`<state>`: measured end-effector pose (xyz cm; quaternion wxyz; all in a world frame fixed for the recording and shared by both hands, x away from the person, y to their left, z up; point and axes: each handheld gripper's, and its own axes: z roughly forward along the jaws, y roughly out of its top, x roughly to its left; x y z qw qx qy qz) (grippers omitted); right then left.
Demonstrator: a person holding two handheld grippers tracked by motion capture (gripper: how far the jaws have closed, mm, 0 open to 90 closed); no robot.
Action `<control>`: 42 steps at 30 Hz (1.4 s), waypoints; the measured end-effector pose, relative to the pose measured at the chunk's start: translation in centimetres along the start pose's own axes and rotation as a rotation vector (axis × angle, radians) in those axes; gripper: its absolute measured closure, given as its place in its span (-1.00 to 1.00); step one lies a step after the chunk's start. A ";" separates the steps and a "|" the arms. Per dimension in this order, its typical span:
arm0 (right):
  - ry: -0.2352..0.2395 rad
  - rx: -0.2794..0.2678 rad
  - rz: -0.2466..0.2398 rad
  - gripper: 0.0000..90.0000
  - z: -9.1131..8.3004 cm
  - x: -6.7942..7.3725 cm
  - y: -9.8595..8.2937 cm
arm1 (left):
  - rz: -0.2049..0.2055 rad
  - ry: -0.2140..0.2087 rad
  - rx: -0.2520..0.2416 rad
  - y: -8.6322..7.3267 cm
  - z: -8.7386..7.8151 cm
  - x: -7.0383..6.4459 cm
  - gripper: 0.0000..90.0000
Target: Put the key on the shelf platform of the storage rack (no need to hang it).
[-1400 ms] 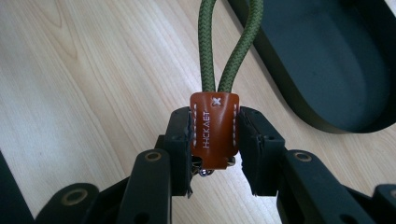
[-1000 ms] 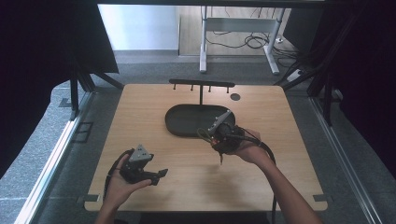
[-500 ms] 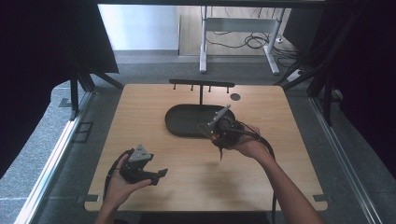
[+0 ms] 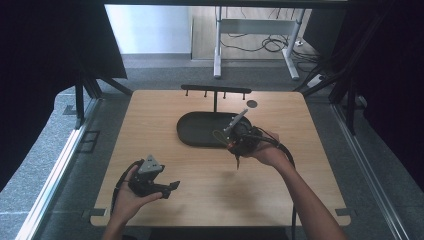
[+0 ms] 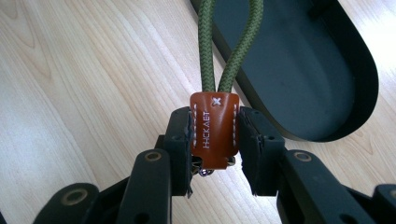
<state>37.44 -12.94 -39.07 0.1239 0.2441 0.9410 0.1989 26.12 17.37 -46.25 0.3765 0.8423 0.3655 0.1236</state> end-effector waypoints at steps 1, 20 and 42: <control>-0.001 0.000 0.001 0.47 0.0 -0.1 0.1 | 0.001 0.001 0.000 0.0 0.0 0.0 -0.51; -0.012 0.015 0.009 0.47 -0.1 -1.7 1.3 | 0.001 0.000 0.002 0.0 0.0 0.0 -0.51; -0.017 0.045 0.031 0.47 0.9 -4.6 3.2 | -0.009 0.000 -0.013 -0.1 -0.4 0.3 -0.51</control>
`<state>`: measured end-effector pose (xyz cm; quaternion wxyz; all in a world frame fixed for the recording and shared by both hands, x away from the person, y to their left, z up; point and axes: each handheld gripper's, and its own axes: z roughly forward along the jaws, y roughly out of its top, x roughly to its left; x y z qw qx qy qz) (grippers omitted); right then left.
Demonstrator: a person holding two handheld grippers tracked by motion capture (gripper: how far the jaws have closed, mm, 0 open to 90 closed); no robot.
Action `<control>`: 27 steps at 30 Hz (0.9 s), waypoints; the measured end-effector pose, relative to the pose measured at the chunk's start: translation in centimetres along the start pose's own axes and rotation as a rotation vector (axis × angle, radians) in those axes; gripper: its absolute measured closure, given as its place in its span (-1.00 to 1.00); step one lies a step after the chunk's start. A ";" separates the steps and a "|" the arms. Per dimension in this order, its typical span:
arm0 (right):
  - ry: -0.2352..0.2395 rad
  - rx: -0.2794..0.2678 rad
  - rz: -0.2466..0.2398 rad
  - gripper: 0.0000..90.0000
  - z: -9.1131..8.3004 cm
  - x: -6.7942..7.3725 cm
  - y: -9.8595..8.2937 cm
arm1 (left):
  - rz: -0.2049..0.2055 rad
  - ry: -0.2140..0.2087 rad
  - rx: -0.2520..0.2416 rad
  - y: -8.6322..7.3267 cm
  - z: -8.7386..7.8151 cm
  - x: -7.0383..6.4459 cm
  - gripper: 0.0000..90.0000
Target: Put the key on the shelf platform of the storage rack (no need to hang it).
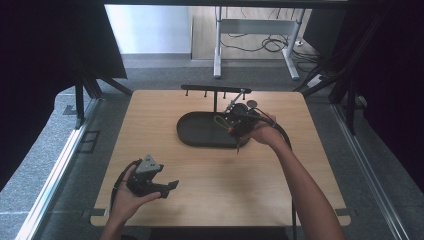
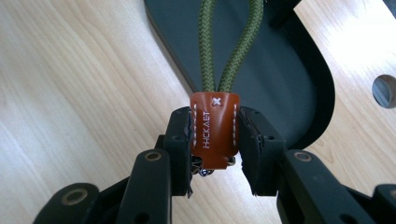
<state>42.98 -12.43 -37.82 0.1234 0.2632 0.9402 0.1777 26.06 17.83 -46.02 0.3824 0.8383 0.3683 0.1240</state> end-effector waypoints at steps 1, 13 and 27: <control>0.000 0.000 0.006 0.47 0.1 -0.1 0.1 | 0.000 0.000 0.000 0.0 0.0 0.1 -0.51; 0.001 0.006 0.031 0.47 1.6 -1.8 1.3 | -0.001 -0.002 0.003 -0.1 0.0 0.2 -0.51; -0.008 0.003 0.050 0.47 2.6 -3.2 2.0 | -0.005 0.000 0.002 -0.1 0.0 0.3 -0.51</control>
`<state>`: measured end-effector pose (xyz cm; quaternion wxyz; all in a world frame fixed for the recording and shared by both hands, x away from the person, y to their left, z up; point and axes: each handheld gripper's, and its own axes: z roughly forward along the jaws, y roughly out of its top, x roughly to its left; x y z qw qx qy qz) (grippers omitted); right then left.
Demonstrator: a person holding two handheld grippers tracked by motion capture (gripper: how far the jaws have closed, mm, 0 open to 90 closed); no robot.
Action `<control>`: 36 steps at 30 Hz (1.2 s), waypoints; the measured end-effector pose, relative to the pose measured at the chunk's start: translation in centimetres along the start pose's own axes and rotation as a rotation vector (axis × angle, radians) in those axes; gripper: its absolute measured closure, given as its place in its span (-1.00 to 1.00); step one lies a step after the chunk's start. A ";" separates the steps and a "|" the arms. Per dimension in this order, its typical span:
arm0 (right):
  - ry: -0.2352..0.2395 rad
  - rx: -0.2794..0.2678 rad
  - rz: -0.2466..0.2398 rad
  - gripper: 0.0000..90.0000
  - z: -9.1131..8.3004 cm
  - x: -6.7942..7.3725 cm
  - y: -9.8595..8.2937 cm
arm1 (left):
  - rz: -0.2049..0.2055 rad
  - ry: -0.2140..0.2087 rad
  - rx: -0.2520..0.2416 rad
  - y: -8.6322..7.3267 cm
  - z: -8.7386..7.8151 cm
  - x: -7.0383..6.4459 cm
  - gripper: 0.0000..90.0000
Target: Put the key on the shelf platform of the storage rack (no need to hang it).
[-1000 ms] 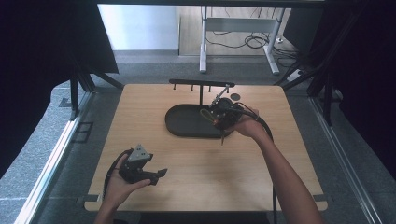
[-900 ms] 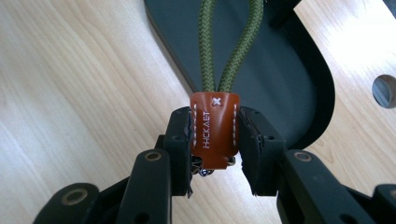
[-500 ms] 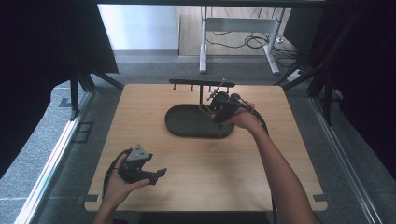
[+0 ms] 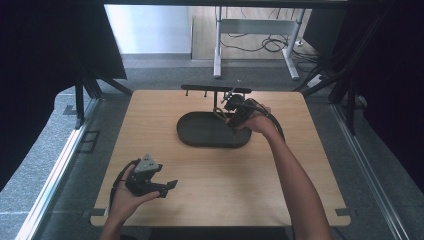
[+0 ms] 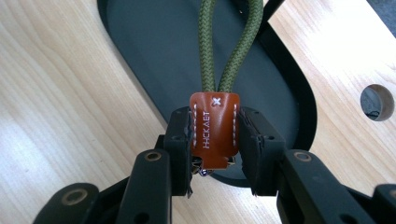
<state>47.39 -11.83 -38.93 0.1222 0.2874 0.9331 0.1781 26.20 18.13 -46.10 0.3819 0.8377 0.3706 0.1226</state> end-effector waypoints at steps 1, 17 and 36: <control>-0.002 -0.002 0.005 0.47 0.0 -0.1 0.0 | 0.000 -0.001 0.000 0.0 0.0 0.0 -0.51; -0.014 0.004 0.044 0.46 2.8 -1.8 0.0 | -0.007 -0.005 -0.004 -0.1 0.0 0.1 -0.51; -0.013 0.005 0.060 0.45 5.7 -2.0 -1.3 | -0.001 -0.006 0.002 0.0 0.2 0.0 -0.51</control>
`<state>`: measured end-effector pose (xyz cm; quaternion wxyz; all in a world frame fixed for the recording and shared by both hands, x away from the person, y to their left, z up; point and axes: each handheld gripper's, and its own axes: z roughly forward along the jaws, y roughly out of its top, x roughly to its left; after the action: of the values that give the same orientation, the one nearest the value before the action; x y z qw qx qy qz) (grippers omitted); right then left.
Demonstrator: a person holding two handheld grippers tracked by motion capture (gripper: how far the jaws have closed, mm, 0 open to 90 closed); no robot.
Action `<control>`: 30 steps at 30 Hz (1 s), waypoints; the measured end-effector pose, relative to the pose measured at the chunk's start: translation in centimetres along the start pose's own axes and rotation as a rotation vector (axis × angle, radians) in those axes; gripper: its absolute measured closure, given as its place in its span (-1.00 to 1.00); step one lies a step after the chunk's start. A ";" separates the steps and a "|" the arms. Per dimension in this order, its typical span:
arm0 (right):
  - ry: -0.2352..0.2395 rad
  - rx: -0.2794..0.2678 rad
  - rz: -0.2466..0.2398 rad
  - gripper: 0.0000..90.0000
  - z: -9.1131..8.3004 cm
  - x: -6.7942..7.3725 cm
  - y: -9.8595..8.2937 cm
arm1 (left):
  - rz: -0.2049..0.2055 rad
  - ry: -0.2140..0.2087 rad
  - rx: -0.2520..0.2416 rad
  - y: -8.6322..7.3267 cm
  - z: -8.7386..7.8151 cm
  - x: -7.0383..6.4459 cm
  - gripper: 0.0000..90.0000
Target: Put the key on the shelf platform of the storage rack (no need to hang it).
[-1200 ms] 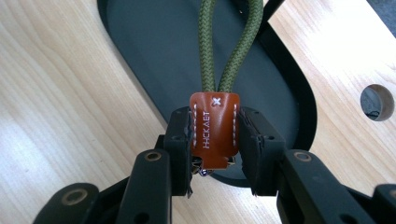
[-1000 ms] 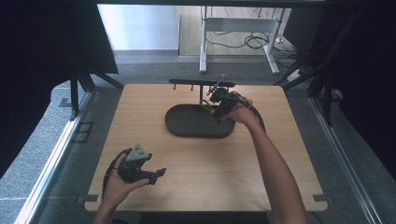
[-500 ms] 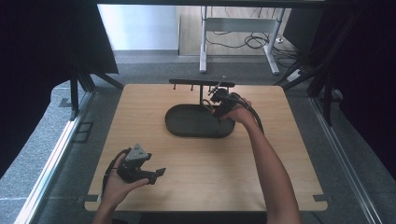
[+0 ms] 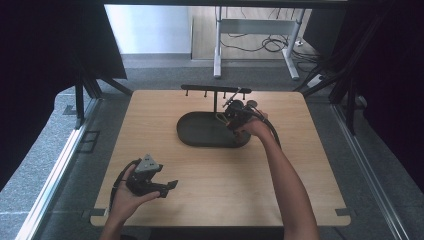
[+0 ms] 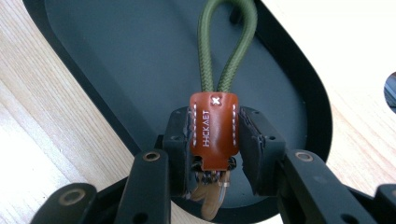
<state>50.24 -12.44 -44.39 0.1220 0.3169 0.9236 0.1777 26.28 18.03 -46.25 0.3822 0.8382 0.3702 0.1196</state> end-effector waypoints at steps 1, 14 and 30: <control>0.000 0.008 0.009 0.44 0.1 0.1 0.0 | 0.000 0.000 0.000 0.0 0.0 0.0 -0.51; 0.012 -0.001 0.011 0.30 0.1 0.4 -0.6 | 0.003 -0.001 0.003 0.0 0.1 -0.1 -0.52; 0.060 -0.123 0.033 0.07 -3.9 2.4 -4.3 | 0.010 0.001 0.010 0.1 0.3 -0.4 -0.52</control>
<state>44.75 -15.09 -42.90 0.1103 0.3186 0.9088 0.2458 26.25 17.55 -46.33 0.3773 0.8419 0.3666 0.1203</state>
